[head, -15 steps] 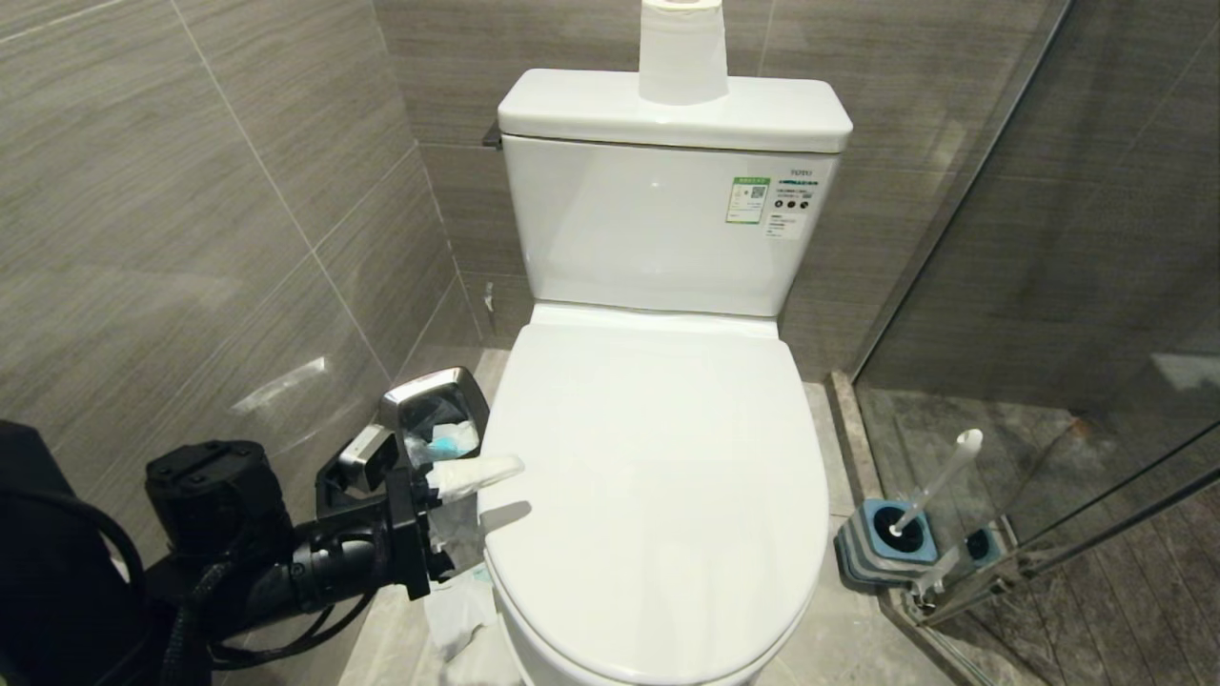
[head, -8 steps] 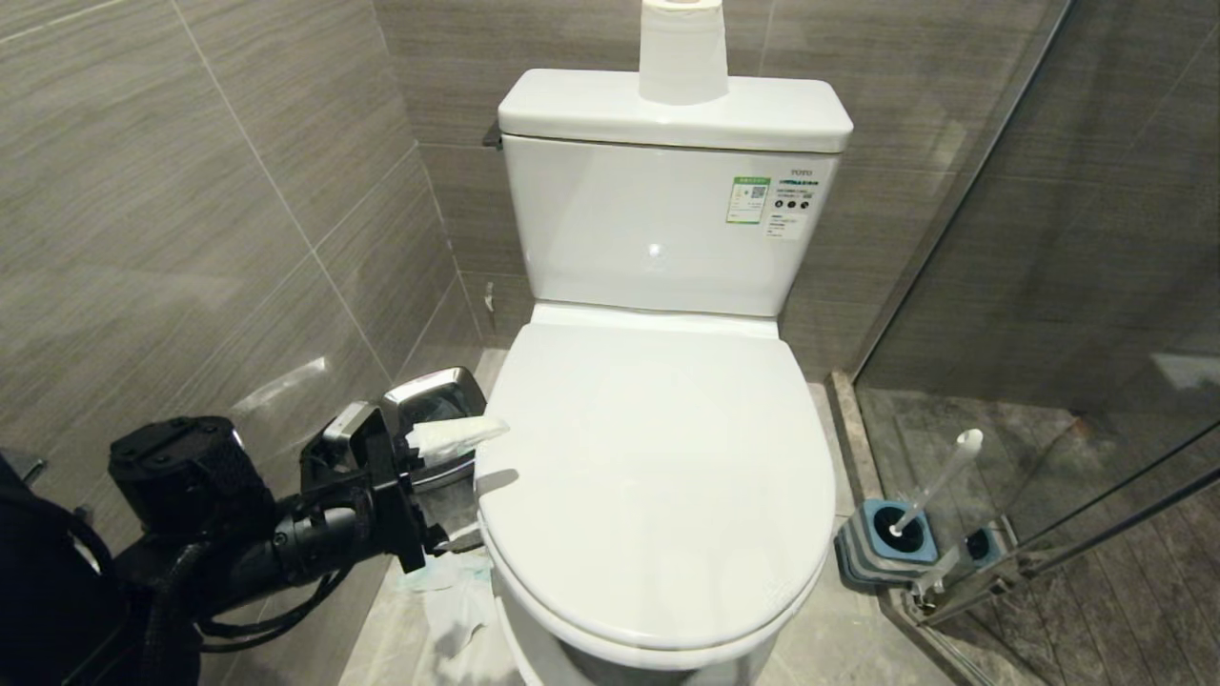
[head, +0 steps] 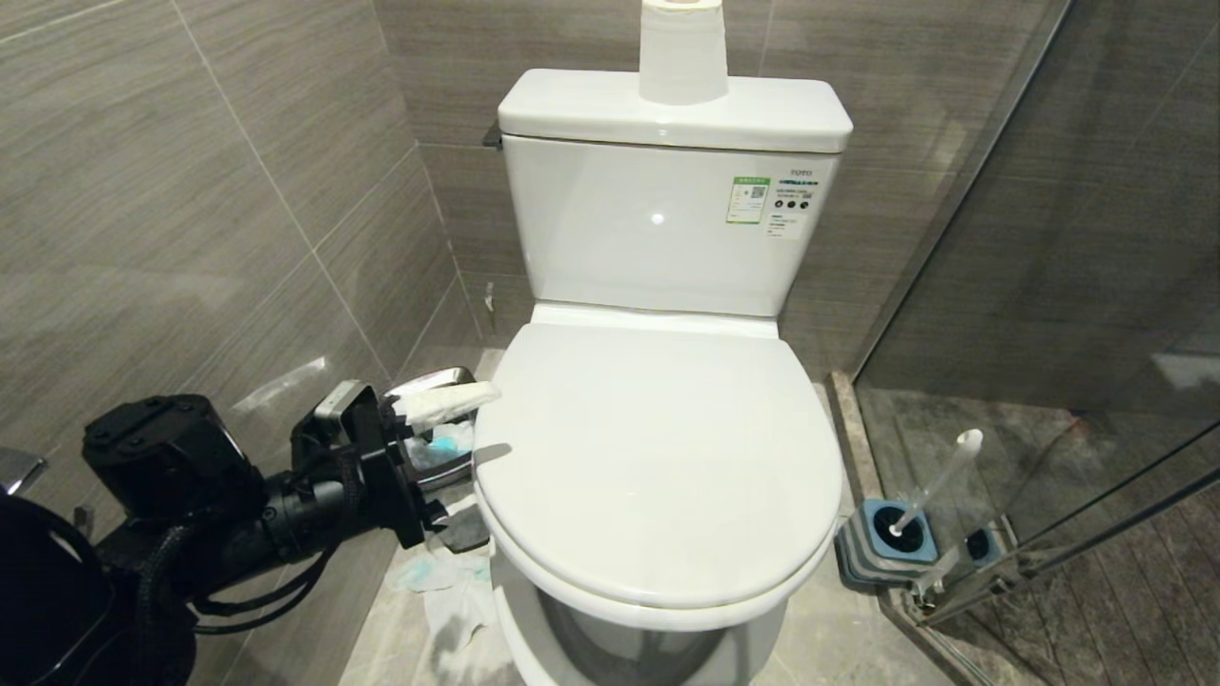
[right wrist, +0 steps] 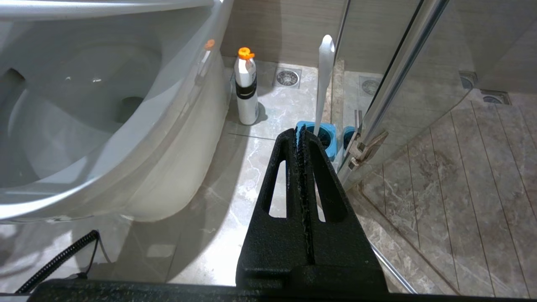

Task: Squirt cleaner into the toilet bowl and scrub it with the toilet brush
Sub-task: Use the left hand to lift the toilet lid slightly

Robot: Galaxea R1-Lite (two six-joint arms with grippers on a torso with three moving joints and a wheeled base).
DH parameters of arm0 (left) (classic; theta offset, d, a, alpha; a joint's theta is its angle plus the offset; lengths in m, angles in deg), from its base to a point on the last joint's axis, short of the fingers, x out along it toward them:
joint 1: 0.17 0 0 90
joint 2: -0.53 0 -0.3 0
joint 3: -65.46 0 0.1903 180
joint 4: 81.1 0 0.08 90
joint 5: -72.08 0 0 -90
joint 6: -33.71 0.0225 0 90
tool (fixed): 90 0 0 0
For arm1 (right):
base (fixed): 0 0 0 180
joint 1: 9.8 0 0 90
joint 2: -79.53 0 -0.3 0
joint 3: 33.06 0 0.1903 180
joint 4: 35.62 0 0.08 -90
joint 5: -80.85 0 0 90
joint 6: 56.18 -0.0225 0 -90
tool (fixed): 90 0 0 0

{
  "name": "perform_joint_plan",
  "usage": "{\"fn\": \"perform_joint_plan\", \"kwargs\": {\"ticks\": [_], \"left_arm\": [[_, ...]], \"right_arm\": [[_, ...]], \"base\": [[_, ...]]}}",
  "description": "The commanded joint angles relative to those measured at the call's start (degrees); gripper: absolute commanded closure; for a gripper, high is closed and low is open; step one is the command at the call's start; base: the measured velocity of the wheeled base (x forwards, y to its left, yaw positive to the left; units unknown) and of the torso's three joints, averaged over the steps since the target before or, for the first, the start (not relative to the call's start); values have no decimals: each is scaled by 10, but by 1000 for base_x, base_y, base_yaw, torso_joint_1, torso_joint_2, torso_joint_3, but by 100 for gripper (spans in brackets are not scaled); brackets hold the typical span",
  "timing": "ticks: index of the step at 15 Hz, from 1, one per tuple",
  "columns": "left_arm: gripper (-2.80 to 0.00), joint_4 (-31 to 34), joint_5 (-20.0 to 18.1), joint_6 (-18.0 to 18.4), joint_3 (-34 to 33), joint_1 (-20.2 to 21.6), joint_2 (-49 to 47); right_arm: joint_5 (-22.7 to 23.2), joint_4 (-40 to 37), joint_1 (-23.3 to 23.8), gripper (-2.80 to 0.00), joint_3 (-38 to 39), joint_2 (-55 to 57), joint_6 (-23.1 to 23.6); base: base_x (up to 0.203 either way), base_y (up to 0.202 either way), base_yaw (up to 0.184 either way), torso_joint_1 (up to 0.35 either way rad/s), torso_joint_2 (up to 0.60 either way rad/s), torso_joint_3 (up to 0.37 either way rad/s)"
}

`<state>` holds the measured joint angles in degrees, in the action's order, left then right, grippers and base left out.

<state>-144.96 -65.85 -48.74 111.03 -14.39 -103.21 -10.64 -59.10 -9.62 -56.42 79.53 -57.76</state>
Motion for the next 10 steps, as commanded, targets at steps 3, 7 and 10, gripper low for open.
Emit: {"fn": "perform_joint_plan", "kwargs": {"ticks": [3, 7, 10], "left_arm": [[-280, -4, -3, -5, 12, 3, 6], [-280, -4, -7, -17, 27, 4, 7], [-280, -4, -6, -60, 62, 4, 5]], "right_arm": [[0, -1, 0, 0, 1, 1, 0], [0, -1, 0, 0, 1, 1, 0], [0, 0, 0, 0, 1, 1, 0]], "base": [[0, 0, 0, 0, 0, 0], [0, 0, 0, 0, 0, 0], [0, 0, 0, 0, 0, 0]]}}
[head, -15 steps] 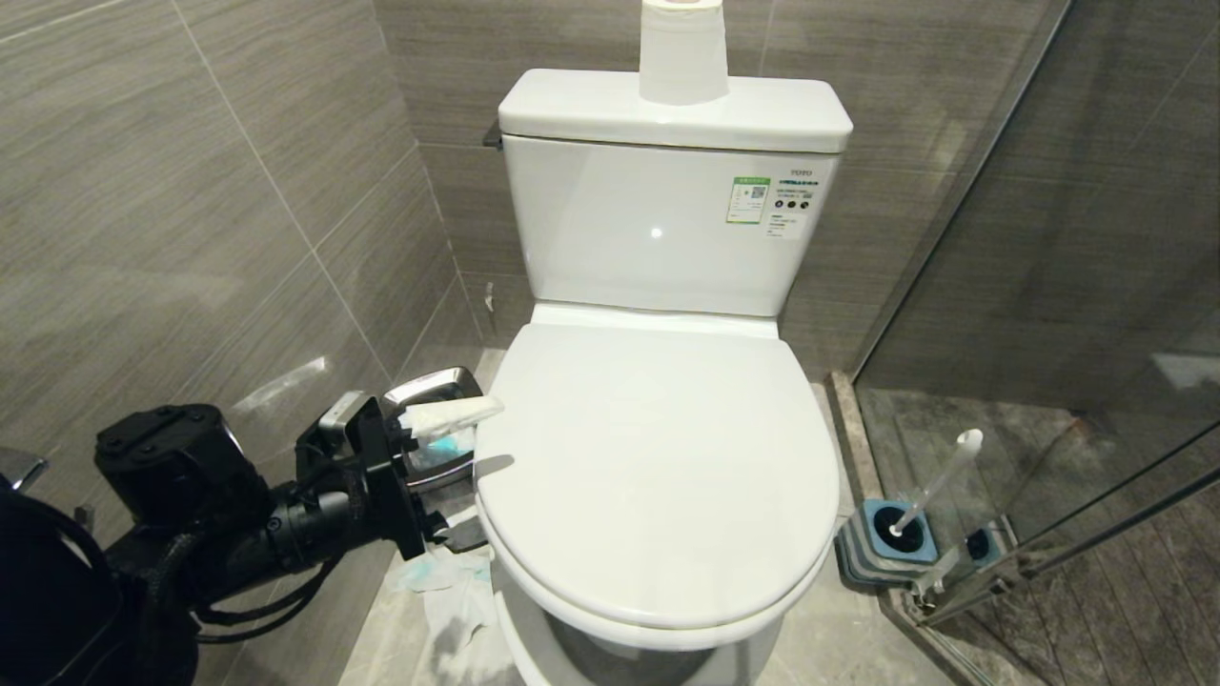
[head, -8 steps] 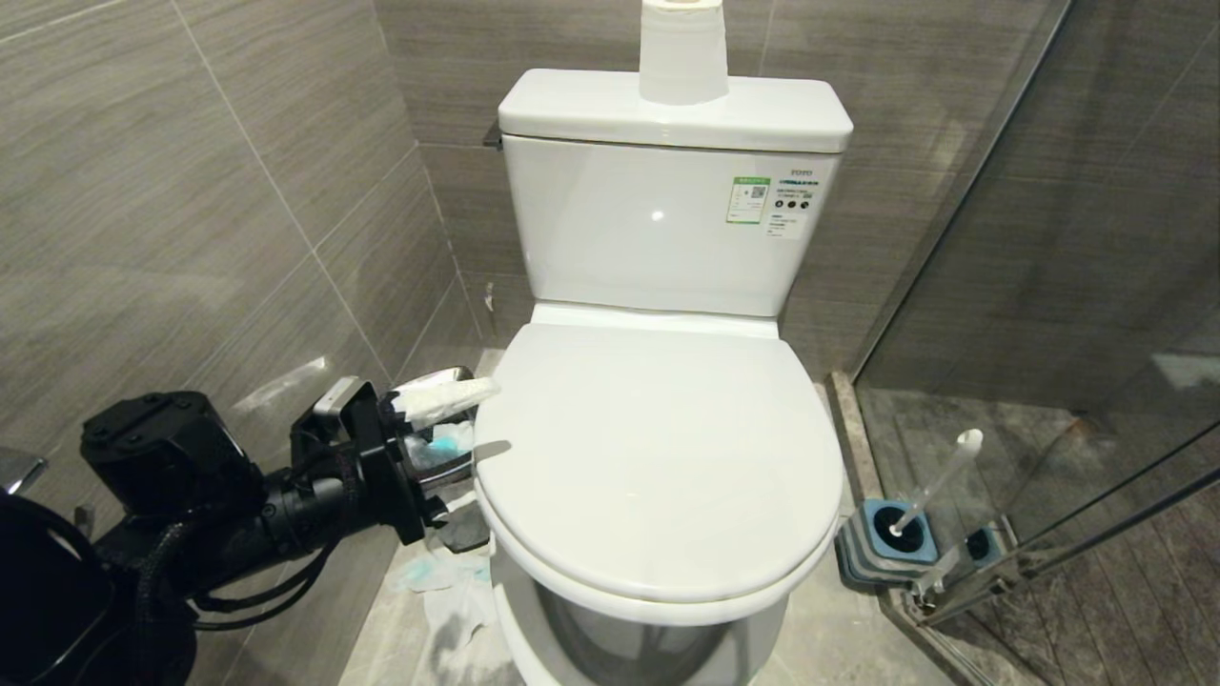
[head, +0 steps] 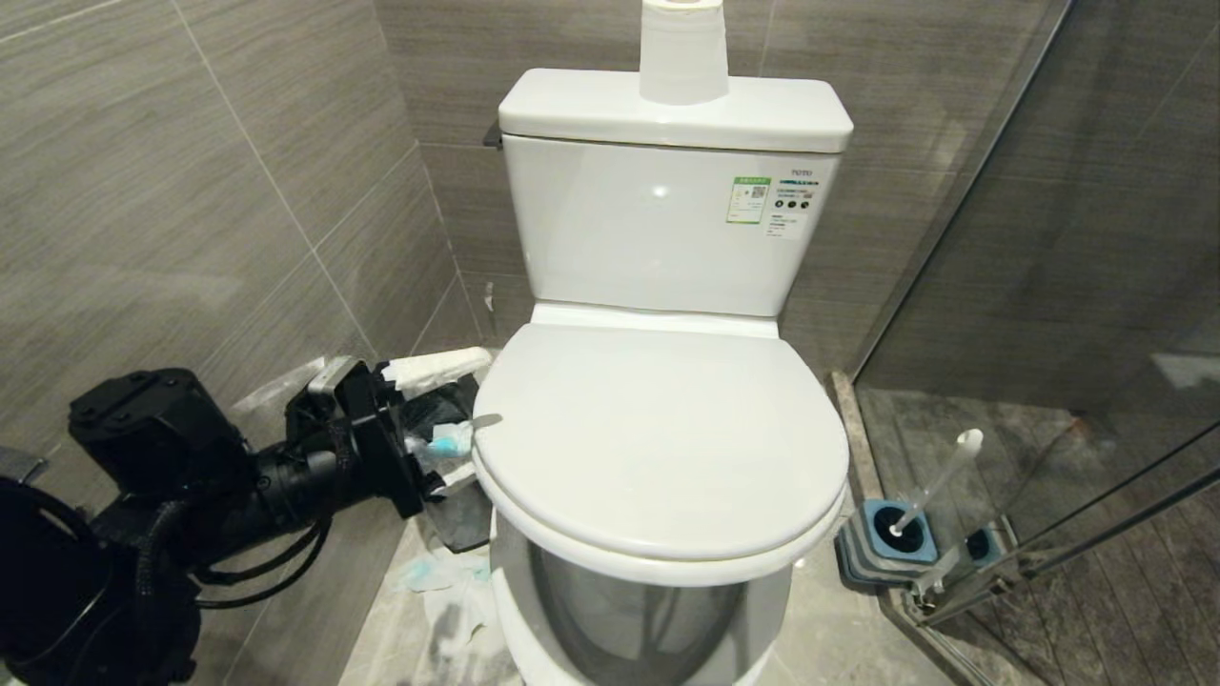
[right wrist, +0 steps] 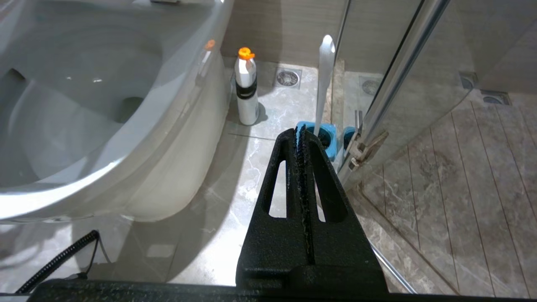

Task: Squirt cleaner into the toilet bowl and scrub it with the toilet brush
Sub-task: Use the left hand to lift the toilet lid slightly

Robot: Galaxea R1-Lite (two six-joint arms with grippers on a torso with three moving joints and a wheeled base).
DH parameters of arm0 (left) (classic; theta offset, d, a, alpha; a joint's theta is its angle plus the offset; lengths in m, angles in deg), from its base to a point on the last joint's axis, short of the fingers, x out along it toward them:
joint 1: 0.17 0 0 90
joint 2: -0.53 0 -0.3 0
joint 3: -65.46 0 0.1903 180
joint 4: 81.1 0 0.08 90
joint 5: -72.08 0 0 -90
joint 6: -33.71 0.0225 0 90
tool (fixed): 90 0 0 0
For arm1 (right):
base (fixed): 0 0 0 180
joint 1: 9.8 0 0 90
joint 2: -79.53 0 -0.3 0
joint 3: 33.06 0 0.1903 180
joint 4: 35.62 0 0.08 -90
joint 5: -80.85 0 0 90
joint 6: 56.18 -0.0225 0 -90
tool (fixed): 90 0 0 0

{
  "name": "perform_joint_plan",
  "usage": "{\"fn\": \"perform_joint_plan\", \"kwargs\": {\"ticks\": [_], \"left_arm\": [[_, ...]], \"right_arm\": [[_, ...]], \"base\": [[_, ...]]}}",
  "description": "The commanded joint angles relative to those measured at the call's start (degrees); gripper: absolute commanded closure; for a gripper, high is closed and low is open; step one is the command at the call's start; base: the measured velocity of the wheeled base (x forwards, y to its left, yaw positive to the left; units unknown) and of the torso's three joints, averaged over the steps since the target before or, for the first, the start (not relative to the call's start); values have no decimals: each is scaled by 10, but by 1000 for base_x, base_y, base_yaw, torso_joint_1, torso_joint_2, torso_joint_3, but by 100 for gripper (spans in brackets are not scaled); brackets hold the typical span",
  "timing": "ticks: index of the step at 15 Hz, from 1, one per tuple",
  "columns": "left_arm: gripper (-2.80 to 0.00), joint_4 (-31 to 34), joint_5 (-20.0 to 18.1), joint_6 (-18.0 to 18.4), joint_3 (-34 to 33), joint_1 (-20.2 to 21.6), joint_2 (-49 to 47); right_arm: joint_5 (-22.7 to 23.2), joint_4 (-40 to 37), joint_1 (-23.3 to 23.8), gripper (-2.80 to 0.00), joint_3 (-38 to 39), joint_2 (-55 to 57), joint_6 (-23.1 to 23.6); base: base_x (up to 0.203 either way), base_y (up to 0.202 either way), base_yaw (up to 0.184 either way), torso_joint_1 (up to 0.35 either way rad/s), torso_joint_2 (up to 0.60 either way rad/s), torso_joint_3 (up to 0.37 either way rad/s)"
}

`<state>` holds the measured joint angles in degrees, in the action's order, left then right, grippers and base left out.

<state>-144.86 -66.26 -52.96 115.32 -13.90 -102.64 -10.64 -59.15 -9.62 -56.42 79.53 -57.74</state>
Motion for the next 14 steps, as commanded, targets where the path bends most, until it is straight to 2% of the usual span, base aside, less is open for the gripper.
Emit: {"fn": "perform_joint_plan", "kwargs": {"ticks": [1, 4, 9, 14], "left_arm": [[-280, 0, -1, -27, 33, -1, -2], [-280, 31, 3, -39, 62, -3, -2], [-280, 35, 2, -64, 90, -3, -2], [-280, 47, 3, -66, 108, -2, -1]], "right_arm": [[0, 1, 0, 0, 1, 1, 0], [0, 0, 0, 0, 0, 1, 0], [0, 0, 0, 0, 1, 1, 0], [0, 1, 0, 0, 0, 1, 0]], "base": [[0, 0, 0, 0, 0, 0], [0, 0, 0, 0, 0, 0], [0, 0, 0, 0, 0, 0], [0, 0, 0, 0, 0, 0]]}}
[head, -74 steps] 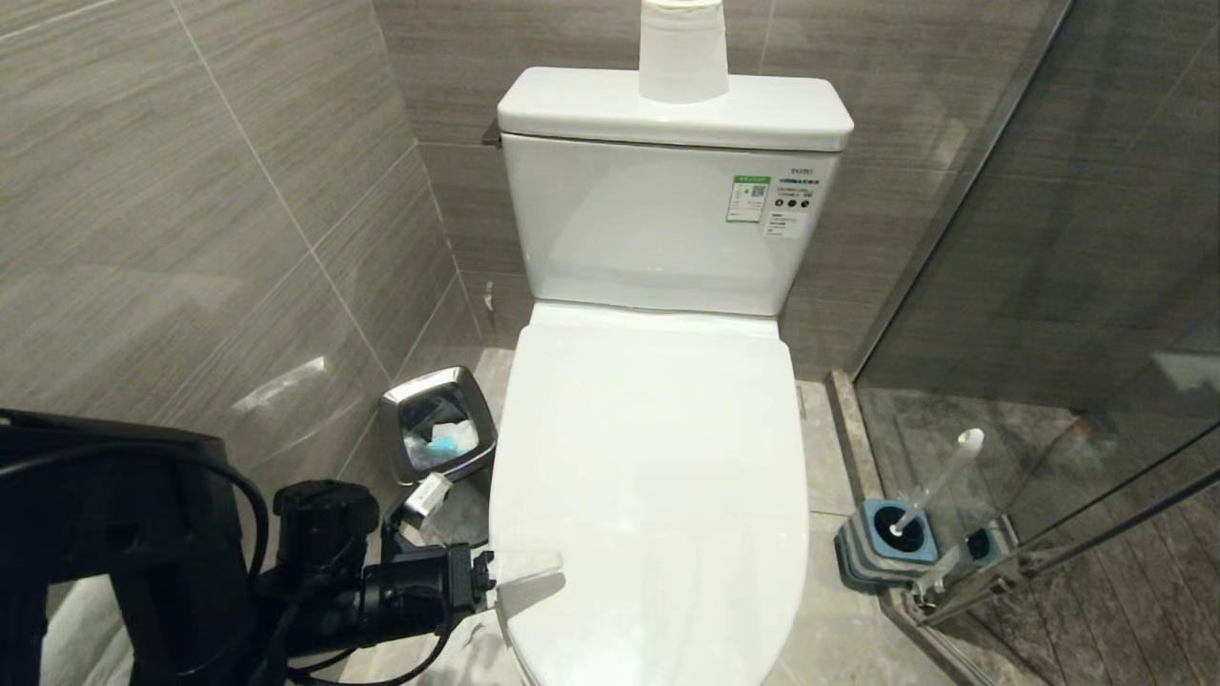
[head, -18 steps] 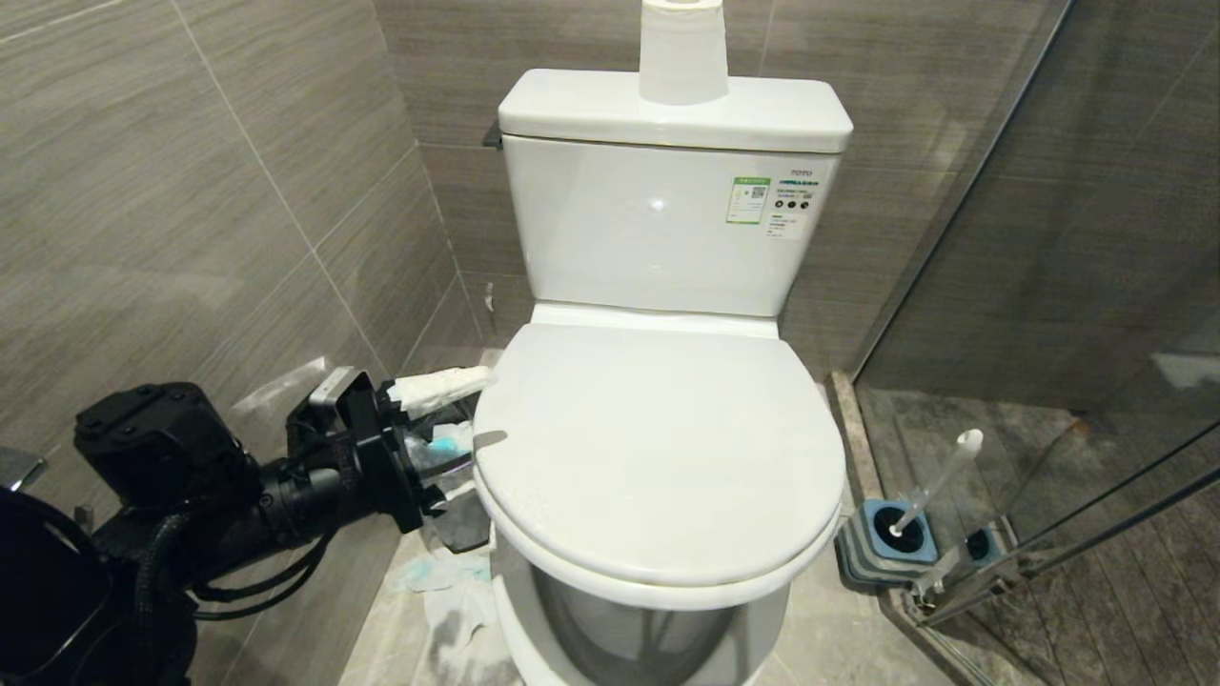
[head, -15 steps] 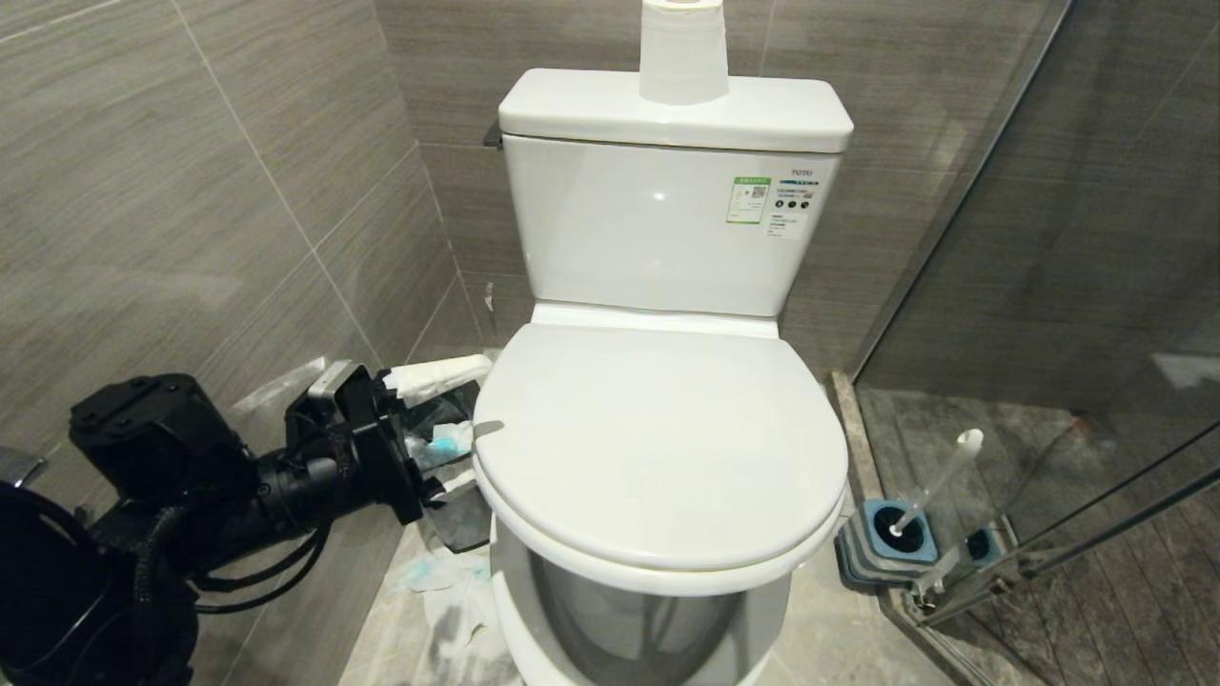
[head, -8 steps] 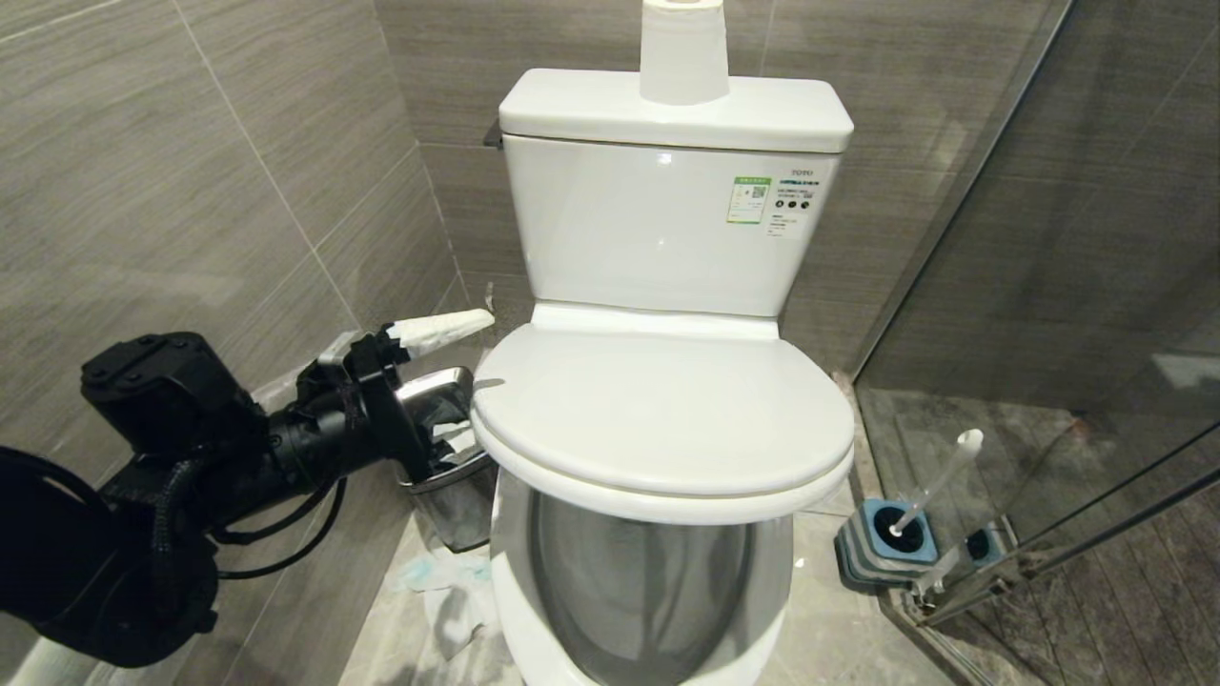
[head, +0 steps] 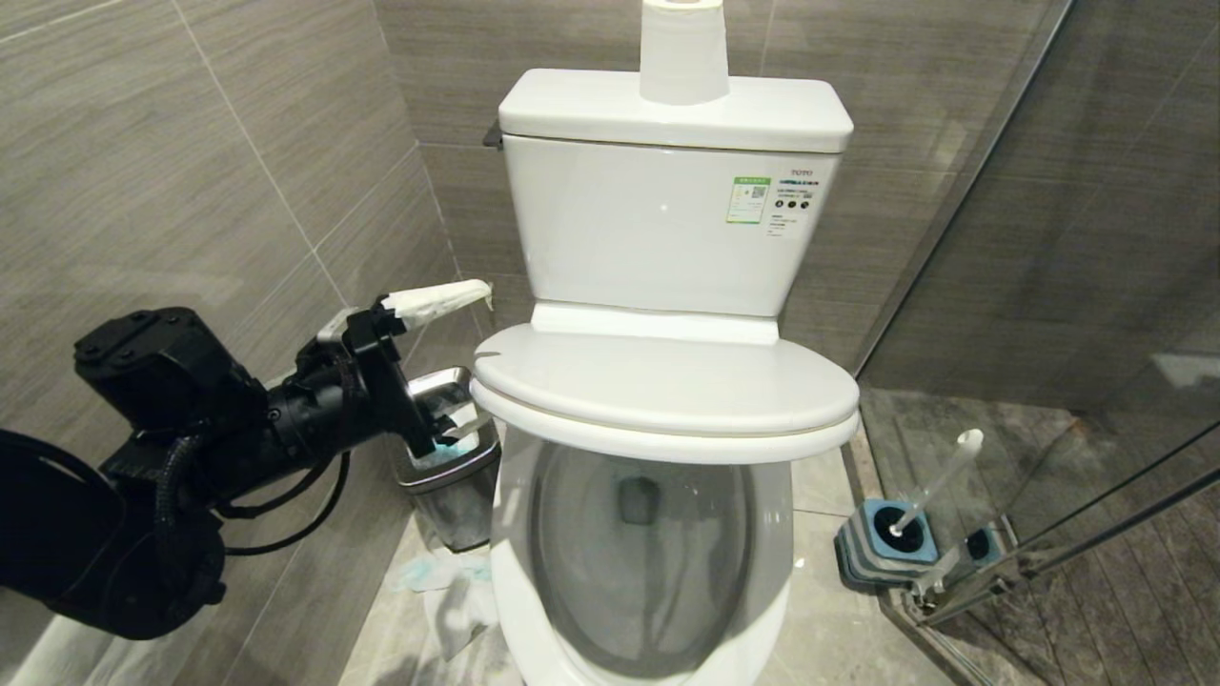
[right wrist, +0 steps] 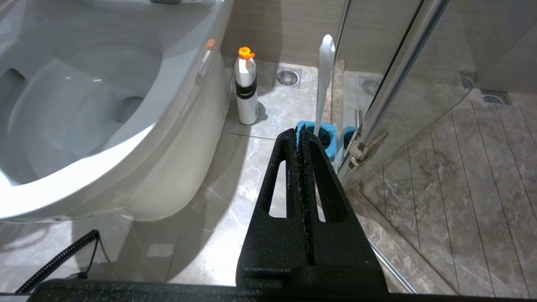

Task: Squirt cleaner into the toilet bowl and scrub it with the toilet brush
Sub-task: Use the left hand to lift the toilet lid slightly

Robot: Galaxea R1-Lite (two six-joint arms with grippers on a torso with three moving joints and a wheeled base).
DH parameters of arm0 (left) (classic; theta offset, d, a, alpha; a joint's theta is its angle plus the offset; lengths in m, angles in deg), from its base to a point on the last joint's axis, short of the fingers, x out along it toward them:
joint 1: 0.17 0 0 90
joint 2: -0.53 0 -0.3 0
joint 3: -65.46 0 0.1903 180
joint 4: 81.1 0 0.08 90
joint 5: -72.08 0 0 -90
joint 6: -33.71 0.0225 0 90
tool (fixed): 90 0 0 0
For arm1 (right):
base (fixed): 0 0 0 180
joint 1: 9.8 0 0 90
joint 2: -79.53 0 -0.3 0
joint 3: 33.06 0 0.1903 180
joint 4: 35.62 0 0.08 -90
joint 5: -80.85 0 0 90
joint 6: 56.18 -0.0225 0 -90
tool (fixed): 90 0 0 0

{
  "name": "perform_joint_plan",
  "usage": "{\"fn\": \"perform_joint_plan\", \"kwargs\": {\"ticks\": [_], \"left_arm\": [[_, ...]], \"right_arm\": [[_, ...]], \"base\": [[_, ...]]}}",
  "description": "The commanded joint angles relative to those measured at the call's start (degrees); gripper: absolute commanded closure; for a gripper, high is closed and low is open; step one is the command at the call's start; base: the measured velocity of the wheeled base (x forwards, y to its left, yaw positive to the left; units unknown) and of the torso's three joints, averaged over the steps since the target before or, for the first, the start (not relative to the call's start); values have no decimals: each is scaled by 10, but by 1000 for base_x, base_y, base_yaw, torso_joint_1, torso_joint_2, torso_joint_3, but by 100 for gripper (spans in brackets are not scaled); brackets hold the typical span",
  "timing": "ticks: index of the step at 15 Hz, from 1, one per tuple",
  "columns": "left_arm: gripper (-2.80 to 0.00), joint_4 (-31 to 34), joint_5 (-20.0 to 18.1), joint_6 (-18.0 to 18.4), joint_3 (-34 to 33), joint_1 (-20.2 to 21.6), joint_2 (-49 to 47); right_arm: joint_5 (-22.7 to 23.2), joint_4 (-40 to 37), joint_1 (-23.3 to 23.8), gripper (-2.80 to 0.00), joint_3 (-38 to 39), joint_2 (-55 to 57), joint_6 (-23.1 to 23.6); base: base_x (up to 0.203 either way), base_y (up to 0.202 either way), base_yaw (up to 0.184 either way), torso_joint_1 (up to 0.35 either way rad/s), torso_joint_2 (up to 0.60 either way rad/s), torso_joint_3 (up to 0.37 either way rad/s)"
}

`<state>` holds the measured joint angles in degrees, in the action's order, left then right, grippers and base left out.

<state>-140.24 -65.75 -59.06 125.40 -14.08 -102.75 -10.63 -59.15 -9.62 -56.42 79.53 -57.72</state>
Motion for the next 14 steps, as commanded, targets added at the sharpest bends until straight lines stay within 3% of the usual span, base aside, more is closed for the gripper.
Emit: {"fn": "perform_joint_plan", "kwargs": {"ticks": [1, 14], "left_arm": [[-280, 8, 2, -7, 13, 0, 1], [-280, 68, 2, -23, 117, -10, -2]], "right_arm": [[0, 1, 0, 0, 0, 1, 0], [0, 1, 0, 0, 0, 1, 0]], "base": [[0, 0, 0, 0, 0, 0], [0, 0, 0, 0, 0, 0]]}}
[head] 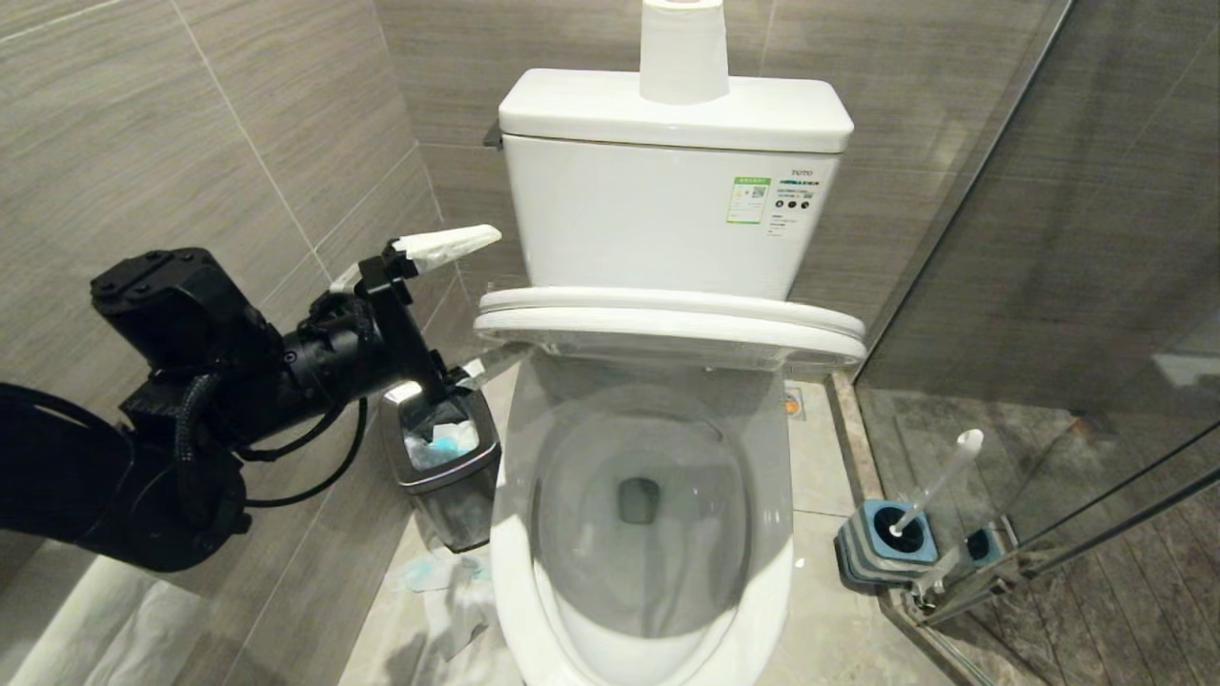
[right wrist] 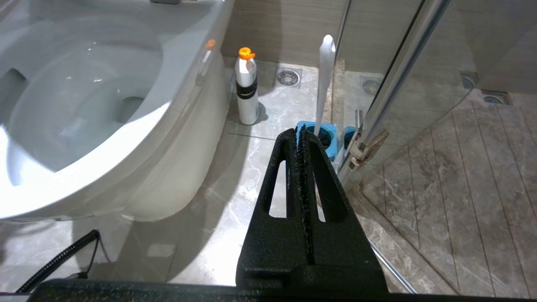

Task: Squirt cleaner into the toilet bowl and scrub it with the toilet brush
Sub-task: Use the left hand to lift the toilet lid slightly

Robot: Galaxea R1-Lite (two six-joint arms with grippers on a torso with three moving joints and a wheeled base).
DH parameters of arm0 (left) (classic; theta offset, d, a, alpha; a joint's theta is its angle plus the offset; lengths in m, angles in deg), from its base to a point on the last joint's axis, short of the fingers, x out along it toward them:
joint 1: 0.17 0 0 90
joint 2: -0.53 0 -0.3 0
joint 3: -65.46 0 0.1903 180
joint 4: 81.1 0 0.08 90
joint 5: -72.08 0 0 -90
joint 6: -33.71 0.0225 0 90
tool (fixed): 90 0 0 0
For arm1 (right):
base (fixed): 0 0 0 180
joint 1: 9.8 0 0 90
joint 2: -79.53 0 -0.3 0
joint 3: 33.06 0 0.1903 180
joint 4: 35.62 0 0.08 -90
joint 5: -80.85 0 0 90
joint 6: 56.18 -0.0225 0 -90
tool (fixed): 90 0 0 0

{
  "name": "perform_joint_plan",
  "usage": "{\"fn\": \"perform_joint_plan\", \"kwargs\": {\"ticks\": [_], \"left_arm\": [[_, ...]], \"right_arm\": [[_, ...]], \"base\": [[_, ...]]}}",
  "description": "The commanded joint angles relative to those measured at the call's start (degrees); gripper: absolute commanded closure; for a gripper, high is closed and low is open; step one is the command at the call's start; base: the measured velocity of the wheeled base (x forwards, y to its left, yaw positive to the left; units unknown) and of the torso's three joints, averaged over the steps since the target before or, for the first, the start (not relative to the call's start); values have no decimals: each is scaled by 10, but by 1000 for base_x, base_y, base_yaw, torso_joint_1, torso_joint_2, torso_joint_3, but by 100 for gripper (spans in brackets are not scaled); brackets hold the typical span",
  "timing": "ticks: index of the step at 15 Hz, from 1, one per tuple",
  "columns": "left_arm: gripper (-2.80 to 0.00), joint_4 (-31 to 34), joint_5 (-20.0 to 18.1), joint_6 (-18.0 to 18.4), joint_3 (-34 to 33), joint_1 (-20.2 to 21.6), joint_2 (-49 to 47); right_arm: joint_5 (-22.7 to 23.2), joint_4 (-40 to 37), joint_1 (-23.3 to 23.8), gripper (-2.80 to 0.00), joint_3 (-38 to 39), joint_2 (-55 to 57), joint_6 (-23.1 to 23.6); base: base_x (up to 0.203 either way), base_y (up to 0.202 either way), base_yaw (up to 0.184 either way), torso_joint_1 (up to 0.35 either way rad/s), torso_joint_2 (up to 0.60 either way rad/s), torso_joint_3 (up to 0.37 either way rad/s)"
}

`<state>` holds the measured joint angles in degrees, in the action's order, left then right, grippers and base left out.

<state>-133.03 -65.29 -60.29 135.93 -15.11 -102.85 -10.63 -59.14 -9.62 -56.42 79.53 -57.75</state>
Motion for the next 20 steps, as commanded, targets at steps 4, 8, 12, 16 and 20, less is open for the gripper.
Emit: {"fn": "perform_joint_plan", "kwargs": {"ticks": [4, 8, 12, 16, 20], "left_arm": [[-280, -4, -3, -20, 46, 1, -6], [-280, -4, 1, -21, 91, 1, -23], [-280, -4, -1, -20, 135, 1, -49], [-280, -10, 1, -13, 169, 6, -77], [-280, -11, 3, -14, 221, 11, -97]], "right_arm": [[0, 0, 0, 0, 0, 1, 0], [0, 0, 0, 0, 0, 1, 0], [0, 0, 0, 0, 1, 1, 0], [0, 1, 0, 0, 0, 1, 0], [0, 0, 0, 0, 0, 1, 0]], "base": [[0, 0, 0, 0, 0, 0], [0, 0, 0, 0, 0, 0], [0, 0, 0, 0, 0, 0], [0, 0, 0, 0, 0, 0], [0, 0, 0, 0, 0, 0]]}}
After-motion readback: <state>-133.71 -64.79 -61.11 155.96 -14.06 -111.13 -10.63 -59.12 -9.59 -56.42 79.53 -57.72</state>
